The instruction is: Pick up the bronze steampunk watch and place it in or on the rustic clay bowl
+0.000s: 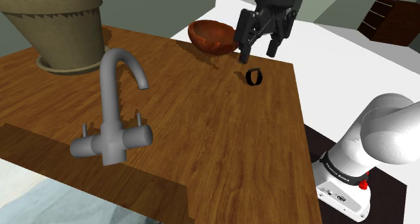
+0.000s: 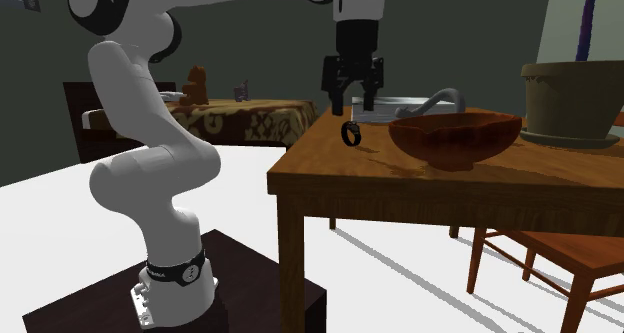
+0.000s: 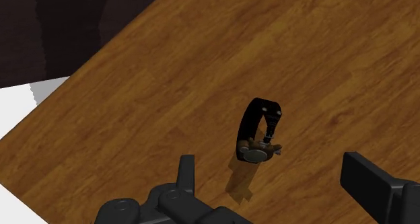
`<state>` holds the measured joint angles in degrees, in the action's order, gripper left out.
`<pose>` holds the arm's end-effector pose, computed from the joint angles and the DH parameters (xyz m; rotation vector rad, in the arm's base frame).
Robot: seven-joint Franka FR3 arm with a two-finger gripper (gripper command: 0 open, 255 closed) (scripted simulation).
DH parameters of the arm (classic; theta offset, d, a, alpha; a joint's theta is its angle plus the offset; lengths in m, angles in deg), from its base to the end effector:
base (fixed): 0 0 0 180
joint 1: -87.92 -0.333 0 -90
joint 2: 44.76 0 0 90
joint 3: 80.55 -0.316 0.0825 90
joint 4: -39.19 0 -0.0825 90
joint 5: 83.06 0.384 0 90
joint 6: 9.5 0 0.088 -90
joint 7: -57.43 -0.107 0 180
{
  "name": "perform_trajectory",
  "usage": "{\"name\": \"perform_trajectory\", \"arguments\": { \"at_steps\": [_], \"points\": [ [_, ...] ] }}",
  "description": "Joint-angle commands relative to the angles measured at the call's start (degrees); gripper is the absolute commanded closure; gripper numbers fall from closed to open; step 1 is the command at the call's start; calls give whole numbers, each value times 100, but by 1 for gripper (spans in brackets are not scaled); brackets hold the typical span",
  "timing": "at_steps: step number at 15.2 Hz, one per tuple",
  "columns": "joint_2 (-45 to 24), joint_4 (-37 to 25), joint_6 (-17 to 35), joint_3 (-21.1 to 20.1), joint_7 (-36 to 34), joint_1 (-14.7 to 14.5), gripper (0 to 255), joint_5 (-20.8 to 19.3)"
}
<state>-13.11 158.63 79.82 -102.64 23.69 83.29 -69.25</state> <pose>0.3197 0.2315 0.6174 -3.0957 0.2701 0.0410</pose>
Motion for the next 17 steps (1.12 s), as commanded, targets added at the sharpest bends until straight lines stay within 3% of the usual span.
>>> {"name": "perform_trajectory", "arguments": {
  "at_steps": [1, 5, 13, 14, 17],
  "points": [
    [31, 155, 125, -24, -3, -12, 0, 25],
    [89, 470, 384, -63, 17, -35, 0, 66],
    [87, 468, 383, -63, 17, -35, 0, 66],
    [87, 468, 383, -63, 17, -35, 255, 66],
    [87, 468, 383, -63, 17, -35, 255, 66]
  ]
}}
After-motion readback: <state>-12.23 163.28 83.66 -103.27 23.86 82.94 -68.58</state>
